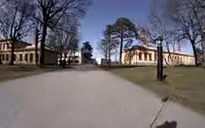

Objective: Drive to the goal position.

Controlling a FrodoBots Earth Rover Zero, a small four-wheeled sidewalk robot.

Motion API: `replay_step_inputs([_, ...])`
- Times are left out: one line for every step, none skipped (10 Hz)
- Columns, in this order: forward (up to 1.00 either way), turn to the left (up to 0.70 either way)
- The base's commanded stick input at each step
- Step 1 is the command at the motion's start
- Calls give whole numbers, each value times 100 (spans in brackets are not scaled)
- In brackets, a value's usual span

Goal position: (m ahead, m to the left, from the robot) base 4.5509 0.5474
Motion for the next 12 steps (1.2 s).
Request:
replay_step_inputs([85,0])
replay_step_inputs([85,0])
replay_step_inputs([85,0])
replay_step_inputs([85,0])
replay_step_inputs([85,0])
replay_step_inputs([85,0])
replay_step_inputs([85,0])
replay_step_inputs([85,0])
replay_step_inputs([85,0])
replay_step_inputs([85,0])
replay_step_inputs([85,0])
replay_step_inputs([85,0])
